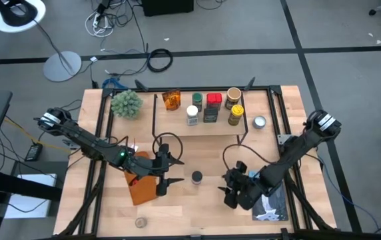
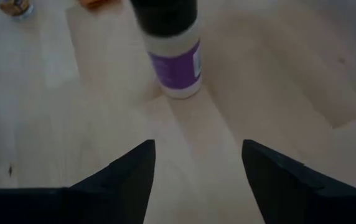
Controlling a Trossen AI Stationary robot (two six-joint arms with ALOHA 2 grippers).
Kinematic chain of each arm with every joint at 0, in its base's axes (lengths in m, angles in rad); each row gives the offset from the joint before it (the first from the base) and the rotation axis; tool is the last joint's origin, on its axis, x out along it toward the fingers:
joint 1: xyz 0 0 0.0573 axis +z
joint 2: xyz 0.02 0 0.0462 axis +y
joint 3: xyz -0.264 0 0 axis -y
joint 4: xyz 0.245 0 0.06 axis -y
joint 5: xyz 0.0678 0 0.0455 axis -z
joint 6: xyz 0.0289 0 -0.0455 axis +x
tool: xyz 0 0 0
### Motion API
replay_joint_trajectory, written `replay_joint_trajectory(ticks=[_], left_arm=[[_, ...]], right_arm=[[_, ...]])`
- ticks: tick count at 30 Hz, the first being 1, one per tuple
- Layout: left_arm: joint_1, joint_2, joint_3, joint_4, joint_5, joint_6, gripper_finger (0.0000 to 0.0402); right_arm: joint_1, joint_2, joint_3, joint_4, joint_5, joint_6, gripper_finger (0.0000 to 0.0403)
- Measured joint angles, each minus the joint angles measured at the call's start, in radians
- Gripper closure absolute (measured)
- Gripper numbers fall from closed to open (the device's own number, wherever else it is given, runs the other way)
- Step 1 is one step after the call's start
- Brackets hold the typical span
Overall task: Shelf spices
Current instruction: Put the black seasoning bottle on the shelf
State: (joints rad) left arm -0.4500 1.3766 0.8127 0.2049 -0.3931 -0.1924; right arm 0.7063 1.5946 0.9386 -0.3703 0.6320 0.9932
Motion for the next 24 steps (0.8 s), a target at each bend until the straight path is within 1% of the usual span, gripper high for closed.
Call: replay_joint_trajectory(ticks=[5,9,11,18,21,24], left_arm=[[0.003,0.002,0.000,-0.016,0.000,-0.008,0.0108],[0.004,0.028,0.000,-0.014,-0.002,-0.028,0.0108],[0.004,0.050,0.000,-0.014,-0.001,-0.029,0.0108],[0.005,0.111,0.000,-0.014,0.002,-0.048,0.0108],[0.005,0.113,0.000,-0.014,0.001,-0.047,0.0108],[0.005,0.113,0.000,-0.015,0.001,-0.047,0.0108]], right_arm=[[0.000,0.053,0.000,0.074,0.000,-0.043,0.0167],[-0.030,0.057,0.000,0.126,0.006,-0.109,0.0168],[-0.050,0.055,-0.001,0.154,0.007,-0.160,0.0169],[-0.128,0.055,-0.002,0.353,0.002,-0.356,0.0169],[-0.155,0.055,-0.001,0.390,-0.004,-0.430,0.0167],[-0.179,0.055,-0.001,0.392,-0.032,-0.457,0.0169]])
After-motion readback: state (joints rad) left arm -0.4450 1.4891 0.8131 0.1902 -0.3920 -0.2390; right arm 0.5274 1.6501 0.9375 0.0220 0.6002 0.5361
